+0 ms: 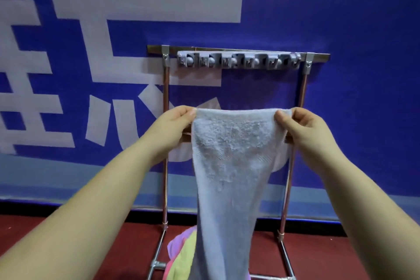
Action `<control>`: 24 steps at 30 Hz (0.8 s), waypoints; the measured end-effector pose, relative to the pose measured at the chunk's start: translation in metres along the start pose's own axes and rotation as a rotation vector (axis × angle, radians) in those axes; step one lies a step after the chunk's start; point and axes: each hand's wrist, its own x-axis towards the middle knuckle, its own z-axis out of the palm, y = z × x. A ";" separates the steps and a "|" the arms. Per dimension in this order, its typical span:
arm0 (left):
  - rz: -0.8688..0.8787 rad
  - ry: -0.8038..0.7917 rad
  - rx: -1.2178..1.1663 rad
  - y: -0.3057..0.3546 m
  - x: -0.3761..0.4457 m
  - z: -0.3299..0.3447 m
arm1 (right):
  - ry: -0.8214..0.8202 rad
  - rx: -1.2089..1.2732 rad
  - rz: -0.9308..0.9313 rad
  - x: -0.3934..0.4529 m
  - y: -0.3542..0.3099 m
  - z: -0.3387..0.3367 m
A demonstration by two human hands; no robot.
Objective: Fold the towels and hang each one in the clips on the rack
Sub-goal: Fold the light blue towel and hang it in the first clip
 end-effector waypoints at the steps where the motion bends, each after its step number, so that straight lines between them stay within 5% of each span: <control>1: -0.028 -0.042 -0.063 0.000 -0.001 -0.001 | -0.006 0.014 0.008 0.000 0.001 -0.001; 6: -0.206 -0.275 -0.419 -0.007 -0.010 -0.003 | -0.115 0.066 0.108 -0.008 0.015 -0.005; 11: -0.238 -0.111 -0.093 -0.046 -0.008 0.002 | -0.095 -0.025 0.180 -0.019 0.043 -0.001; 15: -0.414 -0.125 -0.369 -0.081 -0.015 0.008 | -0.106 -0.022 0.335 -0.025 0.074 0.001; 20: -0.777 -0.171 -0.652 -0.123 -0.040 0.015 | -0.359 0.314 0.718 -0.051 0.116 0.001; 24: -0.776 0.097 -0.661 -0.158 -0.054 0.039 | -0.117 0.155 0.804 -0.067 0.153 0.013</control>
